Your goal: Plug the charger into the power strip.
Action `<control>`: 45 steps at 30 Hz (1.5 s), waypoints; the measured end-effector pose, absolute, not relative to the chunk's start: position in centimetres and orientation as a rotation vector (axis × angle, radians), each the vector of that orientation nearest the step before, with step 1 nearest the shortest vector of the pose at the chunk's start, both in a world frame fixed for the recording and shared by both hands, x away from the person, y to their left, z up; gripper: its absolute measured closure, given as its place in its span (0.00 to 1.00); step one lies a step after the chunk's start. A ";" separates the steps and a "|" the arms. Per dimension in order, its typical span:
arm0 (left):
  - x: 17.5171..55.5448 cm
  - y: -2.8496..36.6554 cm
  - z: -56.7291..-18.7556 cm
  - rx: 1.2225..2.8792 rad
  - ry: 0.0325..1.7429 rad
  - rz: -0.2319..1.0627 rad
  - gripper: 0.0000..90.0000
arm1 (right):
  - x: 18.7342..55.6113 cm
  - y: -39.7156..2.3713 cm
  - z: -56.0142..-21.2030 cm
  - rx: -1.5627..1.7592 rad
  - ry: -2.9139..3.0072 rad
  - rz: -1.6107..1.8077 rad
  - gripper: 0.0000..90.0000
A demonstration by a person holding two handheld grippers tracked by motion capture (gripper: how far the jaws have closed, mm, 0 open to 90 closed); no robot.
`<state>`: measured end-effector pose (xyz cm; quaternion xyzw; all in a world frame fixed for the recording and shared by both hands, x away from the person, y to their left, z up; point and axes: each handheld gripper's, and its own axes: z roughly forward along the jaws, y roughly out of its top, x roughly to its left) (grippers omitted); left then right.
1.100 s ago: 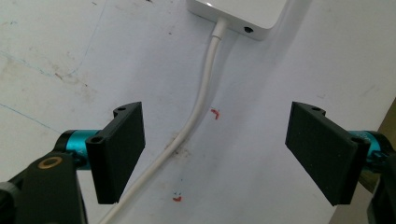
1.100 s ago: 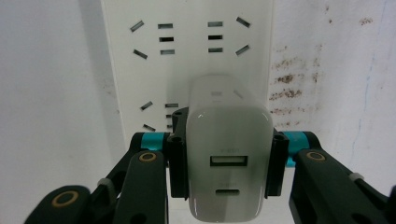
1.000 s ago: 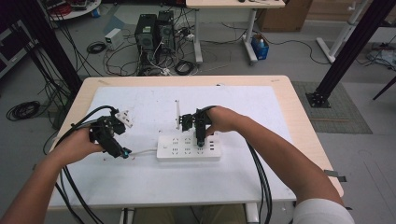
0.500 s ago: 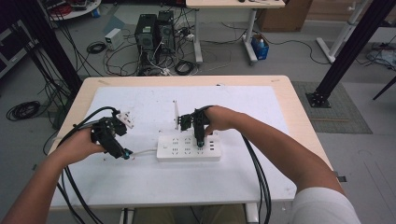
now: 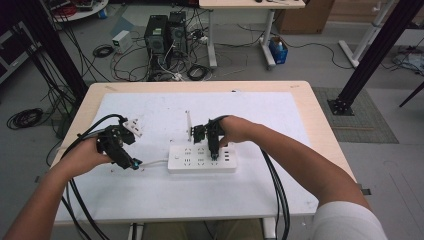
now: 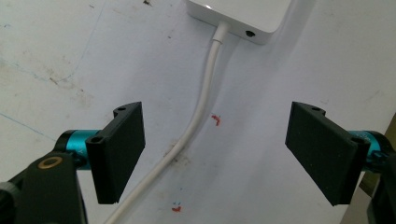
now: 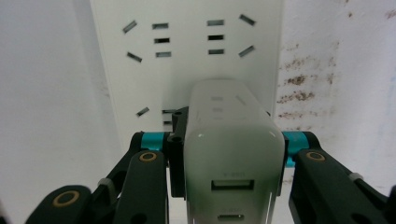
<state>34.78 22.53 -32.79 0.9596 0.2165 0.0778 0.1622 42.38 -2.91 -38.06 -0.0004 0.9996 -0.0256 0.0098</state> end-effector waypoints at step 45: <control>34.5 22.9 -33.3 2.709 0.647 0.216 0.22 | 42.5 -4.0 -37.1 0.034 3.124 0.112 0.70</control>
